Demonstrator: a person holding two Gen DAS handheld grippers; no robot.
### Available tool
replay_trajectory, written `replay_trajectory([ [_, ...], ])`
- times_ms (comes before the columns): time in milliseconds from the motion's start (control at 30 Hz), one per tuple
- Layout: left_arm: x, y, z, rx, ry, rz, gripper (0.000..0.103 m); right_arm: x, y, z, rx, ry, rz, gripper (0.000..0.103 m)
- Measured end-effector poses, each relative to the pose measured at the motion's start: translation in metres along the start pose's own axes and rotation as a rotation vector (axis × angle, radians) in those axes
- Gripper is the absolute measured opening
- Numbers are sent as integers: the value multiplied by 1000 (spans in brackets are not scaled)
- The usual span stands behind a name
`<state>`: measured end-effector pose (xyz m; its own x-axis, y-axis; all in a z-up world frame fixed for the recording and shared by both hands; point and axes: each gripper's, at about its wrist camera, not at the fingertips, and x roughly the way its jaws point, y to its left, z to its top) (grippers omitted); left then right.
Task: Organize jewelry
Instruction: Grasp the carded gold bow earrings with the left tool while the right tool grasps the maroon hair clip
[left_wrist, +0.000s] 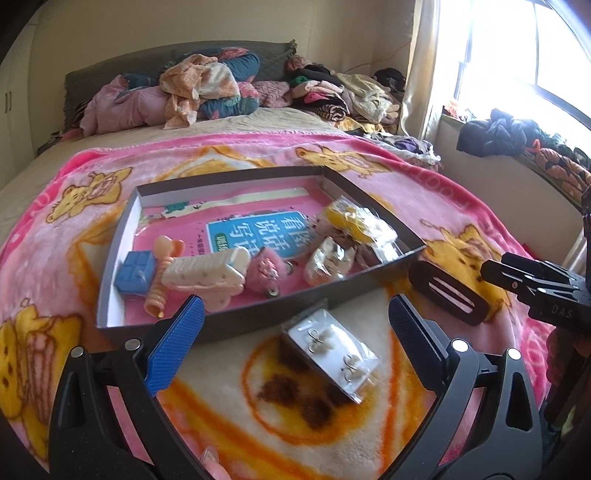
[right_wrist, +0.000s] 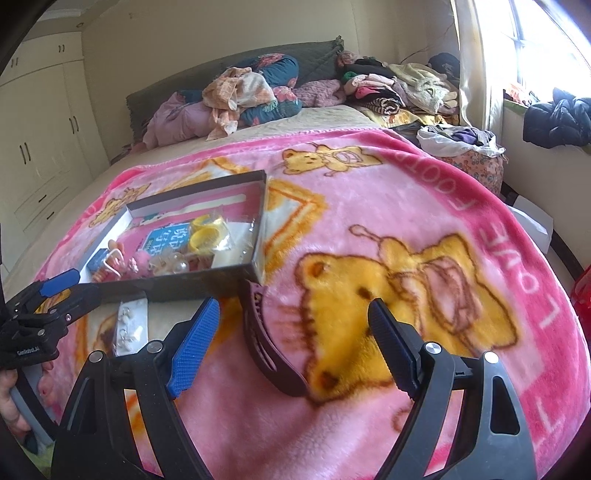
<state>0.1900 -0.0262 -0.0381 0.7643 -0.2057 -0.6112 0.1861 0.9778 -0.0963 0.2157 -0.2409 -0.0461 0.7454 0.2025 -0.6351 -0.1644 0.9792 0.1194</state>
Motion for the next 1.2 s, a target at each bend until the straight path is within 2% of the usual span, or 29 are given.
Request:
replay_trajectory([
  [700, 22, -19, -16, 31, 69, -30, 91, 21, 2, -14, -74, 89, 24, 79],
  [900, 31, -20, -18, 19, 89, -39, 91, 37, 10, -15, -109, 128, 43, 66],
  [1133, 38, -16, -18, -18, 96, -40, 91, 50, 17, -12, -126, 151, 58, 65],
  [1200, 40, -17, -19, -24, 102, -44, 91, 53, 18, -12, -127, 157, 62, 58],
])
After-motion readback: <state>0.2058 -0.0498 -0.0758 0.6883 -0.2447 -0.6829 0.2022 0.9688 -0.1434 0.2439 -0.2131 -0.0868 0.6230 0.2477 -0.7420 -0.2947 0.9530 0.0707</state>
